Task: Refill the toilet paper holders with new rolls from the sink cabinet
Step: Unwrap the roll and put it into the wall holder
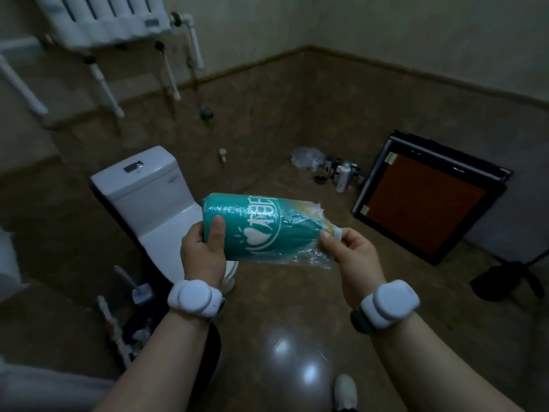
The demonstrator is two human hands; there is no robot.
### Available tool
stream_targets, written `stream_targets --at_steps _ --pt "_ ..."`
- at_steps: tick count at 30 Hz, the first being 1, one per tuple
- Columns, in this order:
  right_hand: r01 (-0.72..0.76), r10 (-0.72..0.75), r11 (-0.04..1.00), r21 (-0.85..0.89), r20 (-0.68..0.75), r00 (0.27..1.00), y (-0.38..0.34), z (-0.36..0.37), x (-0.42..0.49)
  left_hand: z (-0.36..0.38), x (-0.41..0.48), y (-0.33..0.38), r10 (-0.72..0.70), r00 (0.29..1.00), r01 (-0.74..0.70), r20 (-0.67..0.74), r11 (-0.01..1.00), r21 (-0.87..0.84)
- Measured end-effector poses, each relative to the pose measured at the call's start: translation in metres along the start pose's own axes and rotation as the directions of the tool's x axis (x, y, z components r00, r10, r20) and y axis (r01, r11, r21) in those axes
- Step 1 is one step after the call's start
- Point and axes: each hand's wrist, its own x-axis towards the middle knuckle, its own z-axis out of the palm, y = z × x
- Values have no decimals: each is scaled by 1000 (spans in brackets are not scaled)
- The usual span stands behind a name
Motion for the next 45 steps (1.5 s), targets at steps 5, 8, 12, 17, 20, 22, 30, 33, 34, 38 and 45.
stream_targets --at_steps 5,8,12,17,20,22,30,33,34,38,45 --pt "24 -23 999 -38 21 1000 -3 0 50 13 15 2 -12 993 21 -117 997 79" --pt "38 -41 996 -75 -37 998 -19 -13 90 30 24 14 122 984 -94 -130 975 202" --pt "494 -341 760 -423 389 856 -56 -21 130 56 38 39 419 873 -444 251 465 766" --pt "909 -52 159 -385 916 398 -90 2 158 88 42 54 433 718 -647 545 128 752" --pt "929 120 48 -367 926 359 -91 16 172 92 46 55 435 674 -684 598 62 727" --pt "944 160 62 -325 936 312 -88 23 177 90 47 54 411 665 -695 623 34 718" --pt "928 102 298 -222 974 200 -69 37 204 79 36 27 192 968 -251 162 687 682" --pt "872 79 449 -196 981 179 -56 50 206 67 34 17 25 995 -83 95 728 680" --pt "859 86 481 -174 985 152 -46 67 206 53 38 11 9 997 -56 72 733 678" --pt "851 62 502 -154 988 142 -33 88 205 37 43 12 87 995 -99 52 705 702" --pt "777 183 588 -226 972 145 -19 164 208 -19 81 -9 172 985 -104 -8 629 771"
